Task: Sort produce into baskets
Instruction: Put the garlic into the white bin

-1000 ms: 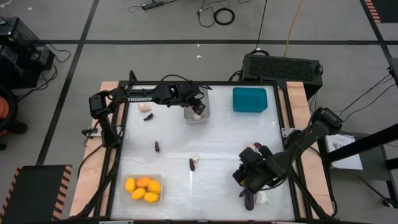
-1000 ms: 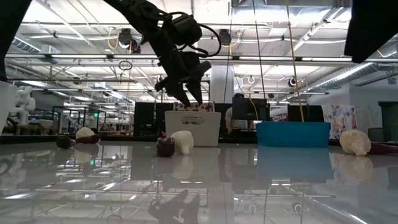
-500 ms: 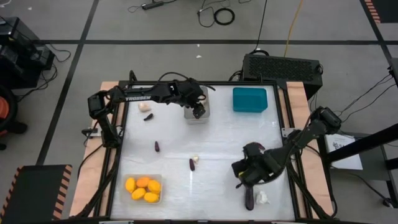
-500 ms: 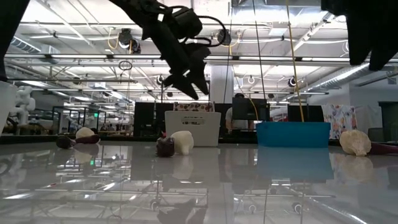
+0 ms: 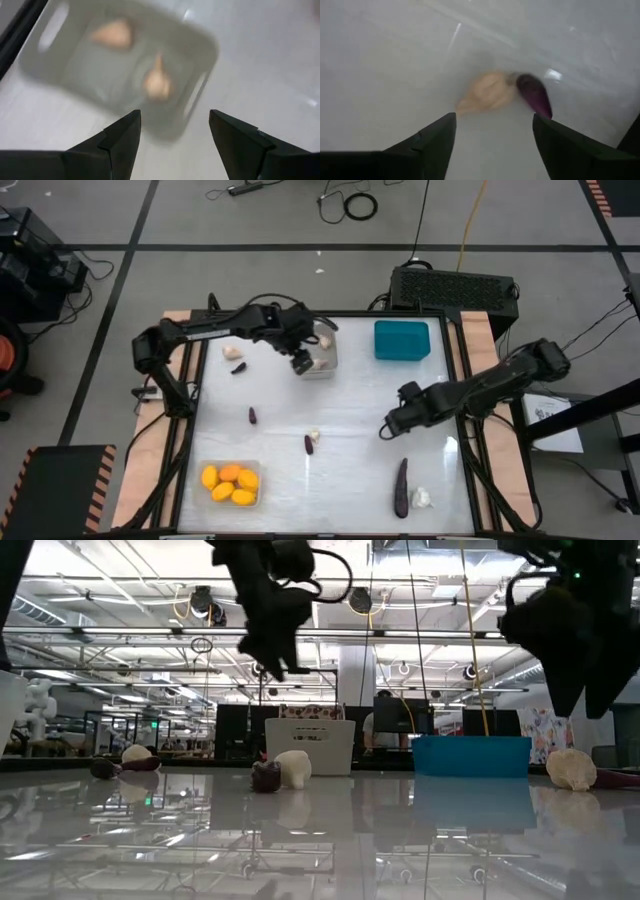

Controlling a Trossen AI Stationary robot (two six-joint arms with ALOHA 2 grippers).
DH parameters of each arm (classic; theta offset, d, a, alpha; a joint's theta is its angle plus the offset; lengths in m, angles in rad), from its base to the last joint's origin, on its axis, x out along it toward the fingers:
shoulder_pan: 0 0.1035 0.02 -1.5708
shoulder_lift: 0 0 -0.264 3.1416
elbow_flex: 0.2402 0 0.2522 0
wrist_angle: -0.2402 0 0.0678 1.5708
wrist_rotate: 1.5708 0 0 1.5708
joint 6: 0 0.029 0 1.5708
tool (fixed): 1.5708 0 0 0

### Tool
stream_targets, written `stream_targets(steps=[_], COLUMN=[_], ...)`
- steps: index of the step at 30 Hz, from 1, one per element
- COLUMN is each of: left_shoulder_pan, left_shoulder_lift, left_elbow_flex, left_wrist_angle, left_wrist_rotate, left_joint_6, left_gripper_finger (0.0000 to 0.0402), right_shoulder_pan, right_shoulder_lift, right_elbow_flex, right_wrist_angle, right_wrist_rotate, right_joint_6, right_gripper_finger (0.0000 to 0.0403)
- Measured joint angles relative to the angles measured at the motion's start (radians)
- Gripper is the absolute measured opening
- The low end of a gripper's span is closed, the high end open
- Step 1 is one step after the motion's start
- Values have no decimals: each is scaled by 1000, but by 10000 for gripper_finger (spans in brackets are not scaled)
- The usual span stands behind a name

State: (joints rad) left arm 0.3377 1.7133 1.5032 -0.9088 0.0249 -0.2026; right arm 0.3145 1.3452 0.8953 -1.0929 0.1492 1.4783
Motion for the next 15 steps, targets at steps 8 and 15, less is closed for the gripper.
stream_targets(steps=[8, 15], left_shoulder_pan=[-114, -310], left_shoulder_lift=[-145, -258], left_elbow_flex=[-34, -150], left_wrist_angle=[-237, -55], left_wrist_rotate=[-240, -370], left_joint_6=[-95, -257], left_gripper_finger=[242, 242], right_shoulder_pan=[-22, -21], right_shoulder_lift=[-90, -75], right_elbow_flex=[-123, -188], right_wrist_angle=[116, 231], right_wrist_rotate=[36, 38], right_joint_6=[-79, -121], right_gripper_finger=[288, 280])
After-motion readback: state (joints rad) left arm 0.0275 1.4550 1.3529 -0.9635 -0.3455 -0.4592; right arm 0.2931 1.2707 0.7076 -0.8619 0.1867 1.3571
